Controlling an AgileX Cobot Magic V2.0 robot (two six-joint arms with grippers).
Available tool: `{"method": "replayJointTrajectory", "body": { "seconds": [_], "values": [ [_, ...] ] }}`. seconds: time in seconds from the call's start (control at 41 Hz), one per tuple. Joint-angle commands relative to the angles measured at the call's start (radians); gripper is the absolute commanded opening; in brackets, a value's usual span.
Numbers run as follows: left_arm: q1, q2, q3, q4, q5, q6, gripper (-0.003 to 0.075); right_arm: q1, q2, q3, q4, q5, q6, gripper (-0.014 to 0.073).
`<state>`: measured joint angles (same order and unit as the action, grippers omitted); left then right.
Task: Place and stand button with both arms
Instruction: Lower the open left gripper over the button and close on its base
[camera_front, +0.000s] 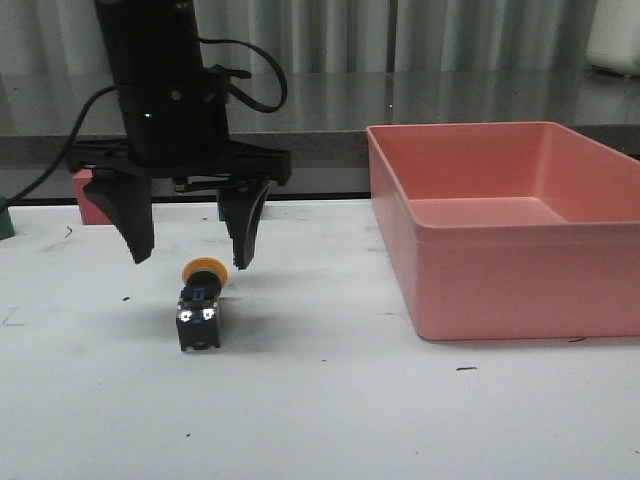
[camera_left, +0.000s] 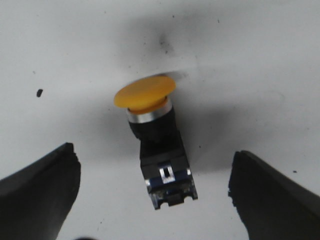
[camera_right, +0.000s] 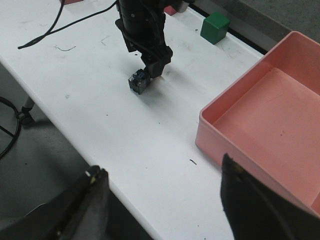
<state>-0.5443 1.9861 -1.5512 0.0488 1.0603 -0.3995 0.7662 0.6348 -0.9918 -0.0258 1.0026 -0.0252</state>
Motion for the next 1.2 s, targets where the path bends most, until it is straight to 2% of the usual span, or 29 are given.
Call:
{"method": "replayJointTrajectory", "body": {
  "seconds": [0.0, 0.585, 0.902, 1.171],
  "values": [
    [-0.002, -0.012, -0.052, 0.011, -0.009, -0.032, 0.0586, -0.006, 0.001, -0.023, -0.011, -0.064, -0.011, 0.0499],
    [0.029, 0.098, -0.1, -0.006, -0.038, -0.047, 0.0574, -0.006, 0.001, -0.023, -0.011, -0.064, -0.011, 0.0499],
    [0.029, 0.107, -0.1, -0.024, -0.042, -0.058, 0.0315, -0.006, 0.001, -0.023, -0.011, -0.064, -0.011, 0.0499],
    [0.029, 0.107, -0.109, -0.014, -0.038, -0.058, 0.0183, -0.006, 0.001, -0.023, -0.011, -0.064, -0.011, 0.0499]
  ]
}}
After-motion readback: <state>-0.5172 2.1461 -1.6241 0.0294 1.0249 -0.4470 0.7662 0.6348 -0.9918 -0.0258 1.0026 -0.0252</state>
